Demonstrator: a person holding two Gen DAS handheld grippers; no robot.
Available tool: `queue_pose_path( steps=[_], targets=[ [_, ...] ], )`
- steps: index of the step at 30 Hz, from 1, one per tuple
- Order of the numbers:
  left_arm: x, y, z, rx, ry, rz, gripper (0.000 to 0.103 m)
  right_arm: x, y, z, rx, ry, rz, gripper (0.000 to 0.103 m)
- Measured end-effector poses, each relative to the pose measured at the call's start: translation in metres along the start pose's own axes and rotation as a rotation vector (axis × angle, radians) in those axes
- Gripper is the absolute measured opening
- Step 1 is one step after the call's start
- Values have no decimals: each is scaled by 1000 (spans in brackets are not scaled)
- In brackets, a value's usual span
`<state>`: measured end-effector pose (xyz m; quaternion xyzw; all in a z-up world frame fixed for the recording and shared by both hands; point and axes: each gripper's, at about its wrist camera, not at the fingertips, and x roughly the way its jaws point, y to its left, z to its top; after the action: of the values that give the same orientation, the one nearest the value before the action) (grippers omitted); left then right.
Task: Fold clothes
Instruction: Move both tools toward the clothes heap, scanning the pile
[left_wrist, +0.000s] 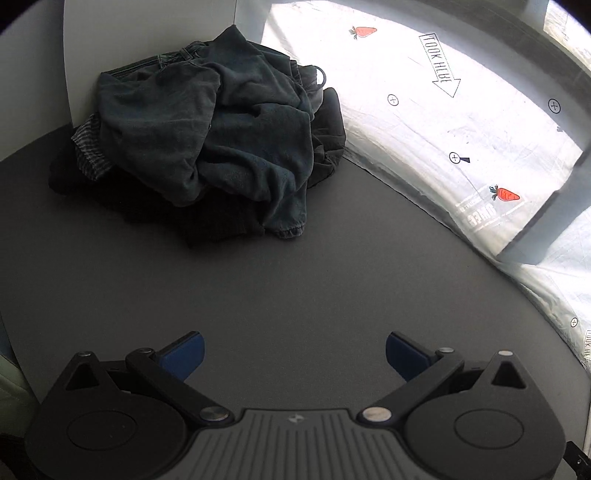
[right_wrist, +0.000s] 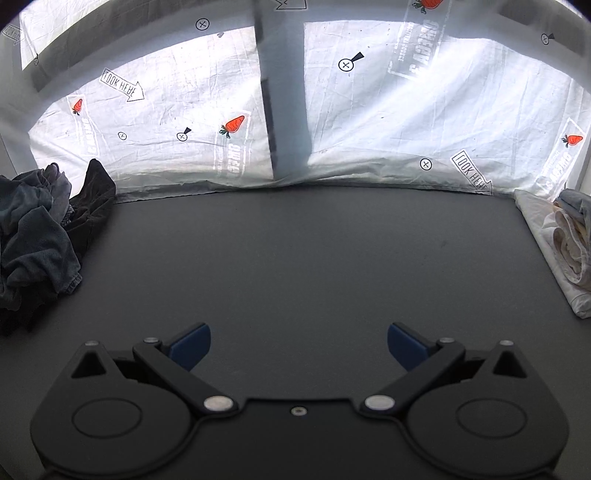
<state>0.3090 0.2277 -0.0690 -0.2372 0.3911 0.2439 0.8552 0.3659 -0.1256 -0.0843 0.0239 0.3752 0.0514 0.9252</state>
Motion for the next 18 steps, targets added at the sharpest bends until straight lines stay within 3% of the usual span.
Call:
queue_pose_path(
  steps=[4,8,13,18],
  targets=[
    [41,45,56,-59,-38,5,103,25,45,12,-2,4,14,103],
    [73,67,110,-56,-100,58,102,53,81,21,-25,31,2,103],
    [100,73,167,41,-259,151,99,84,104,31,-17,94,-48,103],
    [137,71,205,139,-307,286,71,105,115,42,3,109,-69,103]
  ],
)
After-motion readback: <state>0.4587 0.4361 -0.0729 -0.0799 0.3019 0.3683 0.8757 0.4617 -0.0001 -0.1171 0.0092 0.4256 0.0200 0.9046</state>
